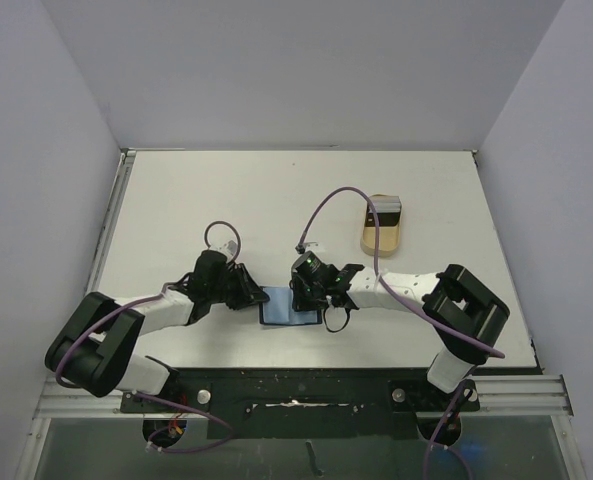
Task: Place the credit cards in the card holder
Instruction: Open the card holder at the center of the board.
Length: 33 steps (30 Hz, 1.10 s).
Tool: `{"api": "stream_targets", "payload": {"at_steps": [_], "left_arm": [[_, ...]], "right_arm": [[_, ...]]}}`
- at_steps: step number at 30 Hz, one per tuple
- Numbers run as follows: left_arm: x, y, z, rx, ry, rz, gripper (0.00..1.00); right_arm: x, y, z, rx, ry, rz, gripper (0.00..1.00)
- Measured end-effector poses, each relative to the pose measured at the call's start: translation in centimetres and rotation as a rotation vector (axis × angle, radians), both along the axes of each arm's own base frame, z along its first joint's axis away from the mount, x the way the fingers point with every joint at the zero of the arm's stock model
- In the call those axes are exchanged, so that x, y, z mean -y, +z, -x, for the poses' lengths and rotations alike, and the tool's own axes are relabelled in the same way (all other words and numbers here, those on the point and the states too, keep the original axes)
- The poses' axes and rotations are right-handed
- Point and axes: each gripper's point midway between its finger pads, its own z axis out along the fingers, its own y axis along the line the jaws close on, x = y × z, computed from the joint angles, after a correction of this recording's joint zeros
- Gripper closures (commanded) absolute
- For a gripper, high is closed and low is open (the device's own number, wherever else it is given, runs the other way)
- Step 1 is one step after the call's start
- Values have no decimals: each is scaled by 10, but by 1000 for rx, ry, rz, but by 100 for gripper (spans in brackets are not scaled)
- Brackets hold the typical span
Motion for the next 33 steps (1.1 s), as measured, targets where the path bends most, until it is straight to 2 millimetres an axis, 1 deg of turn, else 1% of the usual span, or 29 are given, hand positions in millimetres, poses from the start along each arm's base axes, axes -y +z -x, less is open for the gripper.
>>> {"api": "stream_targets", "payload": {"at_steps": [3,9,11,15,19,22,25,27,28,30,33], "left_arm": [[0,2,-3,4,-1,-16,86],[-2,7,-6,16,3,-47,86],[-3,7,-6,21,2,-54,90],[-2,9,-5,25,-10,-47,100],[4,17,-4,40,-32,-11,100],[9,27,-3,57,-53,24,100],[12,35,-2,70,-69,48,100],[14,39,0,74,-81,62,100],[14,40,1,75,-85,65,100],[15,41,2,76,-94,72,100],[15,43,4,77,-101,76,100]], "right_arm": [[2,-1,-1,4,-7,10,72],[5,-1,-3,13,-16,23,73],[5,-1,-3,15,-18,23,73],[5,0,-3,17,-15,25,71],[8,4,-5,35,7,44,67],[9,20,-11,84,30,35,64],[7,47,-25,159,53,1,63],[9,70,-40,226,59,-25,61],[13,80,-49,259,56,-34,60],[27,101,-70,330,39,-41,58],[57,122,-103,422,11,0,58]]}}
